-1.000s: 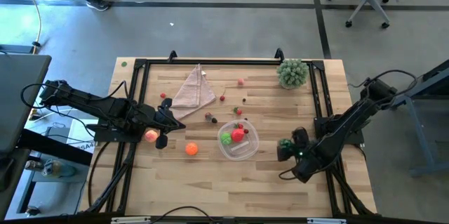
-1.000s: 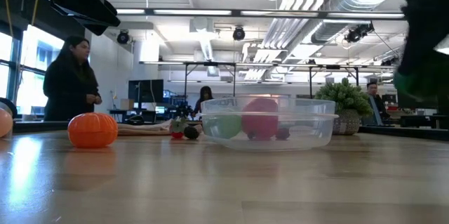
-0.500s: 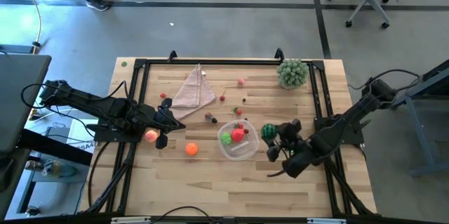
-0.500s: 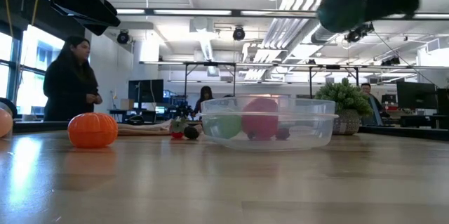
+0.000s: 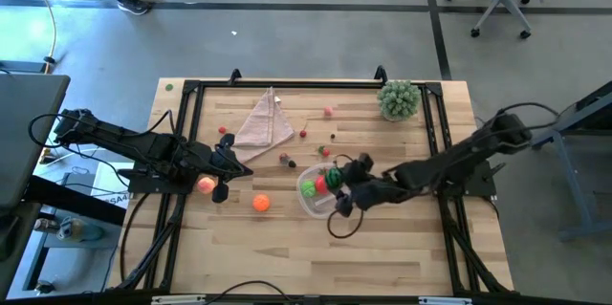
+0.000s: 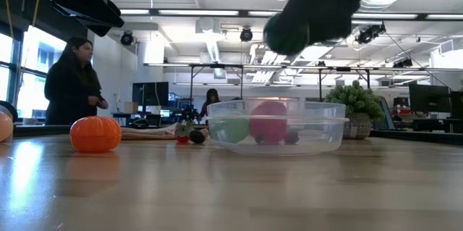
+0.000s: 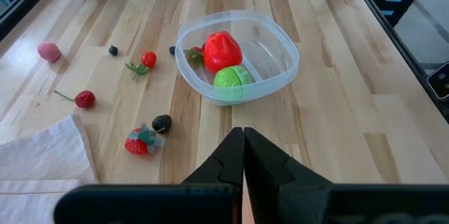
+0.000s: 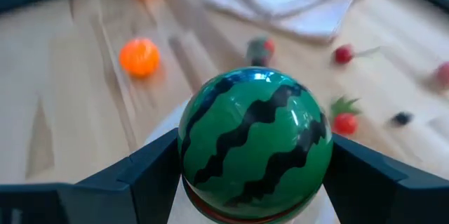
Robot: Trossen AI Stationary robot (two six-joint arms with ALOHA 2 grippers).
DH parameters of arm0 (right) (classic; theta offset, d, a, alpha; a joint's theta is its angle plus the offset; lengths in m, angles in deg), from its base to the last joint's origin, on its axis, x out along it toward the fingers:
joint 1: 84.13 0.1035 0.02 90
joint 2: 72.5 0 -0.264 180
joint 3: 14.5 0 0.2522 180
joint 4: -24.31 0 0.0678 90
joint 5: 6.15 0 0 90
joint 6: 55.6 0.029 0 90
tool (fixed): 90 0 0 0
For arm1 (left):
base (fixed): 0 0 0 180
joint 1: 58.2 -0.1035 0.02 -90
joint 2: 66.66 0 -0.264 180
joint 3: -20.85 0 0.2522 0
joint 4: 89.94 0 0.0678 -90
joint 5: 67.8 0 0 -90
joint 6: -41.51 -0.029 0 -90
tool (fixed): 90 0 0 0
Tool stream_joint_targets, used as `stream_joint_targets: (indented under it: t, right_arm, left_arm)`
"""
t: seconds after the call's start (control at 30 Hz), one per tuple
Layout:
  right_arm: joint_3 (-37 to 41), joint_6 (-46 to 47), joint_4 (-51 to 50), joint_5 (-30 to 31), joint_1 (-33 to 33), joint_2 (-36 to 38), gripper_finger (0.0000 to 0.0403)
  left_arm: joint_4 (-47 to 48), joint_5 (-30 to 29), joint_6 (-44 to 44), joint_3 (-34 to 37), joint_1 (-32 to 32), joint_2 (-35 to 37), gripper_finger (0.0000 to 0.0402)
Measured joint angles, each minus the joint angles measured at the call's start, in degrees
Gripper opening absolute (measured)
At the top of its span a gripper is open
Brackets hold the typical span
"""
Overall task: Pick and placing Produce into tupperware
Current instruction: Put the green watermelon into the transparent bin
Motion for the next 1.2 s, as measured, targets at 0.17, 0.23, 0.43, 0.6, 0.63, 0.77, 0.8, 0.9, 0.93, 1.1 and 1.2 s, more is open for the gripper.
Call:
stream_joint_targets:
  t: [0.17, 0.23, 0.43, 0.6, 0.63, 0.77, 0.8, 0.9, 0.93, 1.1, 1.2]
  right_arm:
    - [0.0, 0.0, 2.9, -5.0, -1.6, -6.1, 0.0286]
    - [0.0, -0.1, 3.9, -7.0, -1.8, -8.2, 0.0286]
    - [0.1, -2.6, 7.4, -11.0, -0.9, -12.1, 0.0286]
    - [0.1, -3.0, 7.4, -11.4, -0.5, -12.7, 0.0286]
    - [0.1, -3.0, 7.5, -11.3, -0.6, -12.7, 0.0286]
    - [0.1, -3.7, 7.4, -11.2, -0.7, -12.7, 0.0287]
    - [0.1, -3.9, 7.4, -11.3, -0.7, -12.8, 0.0287]
    - [0.1, -3.9, 7.0, -11.3, -0.7, -13.1, 0.0291]
    - [0.1, -3.8, 7.1, -11.2, -0.7, -13.3, 0.0292]
    - [0.1, -3.5, 7.2, -10.4, -0.7, -13.6, 0.0293]
    - [0.1, -3.6, 7.1, -10.0, -0.7, -13.7, 0.0294]
  left_arm:
    - [0.0, 0.0, 0.0, 0.0, 0.0, 0.0, 0.0001]
    - [0.0, 0.0, 0.0, 0.0, 0.0, 0.0, 0.0001]
    - [0.0, 0.0, 0.0, 0.0, 0.0, 0.0, 0.0001]
    - [0.0, 0.0, 0.0, 0.0, 0.0, 0.0, 0.0001]
    - [0.0, 0.0, 0.0, 0.0, 0.0, 0.0, 0.0001]
    - [0.0, 0.0, 0.0, 0.0, 0.0, 0.0, 0.0001]
    - [0.0, 0.0, 0.0, 0.0, 0.0, 0.0, 0.0001]
    - [0.0, 0.0, 0.0, 0.0, 0.0, 0.0, 0.0001]
    - [0.0, 0.0, 0.0, 0.0, 0.0, 0.0, 0.0001]
    - [0.0, 0.0, 0.0, 0.0, 0.0, 0.0, 0.0001]
    - [0.0, 0.0, 0.0, 0.0, 0.0, 0.0, 0.0001]
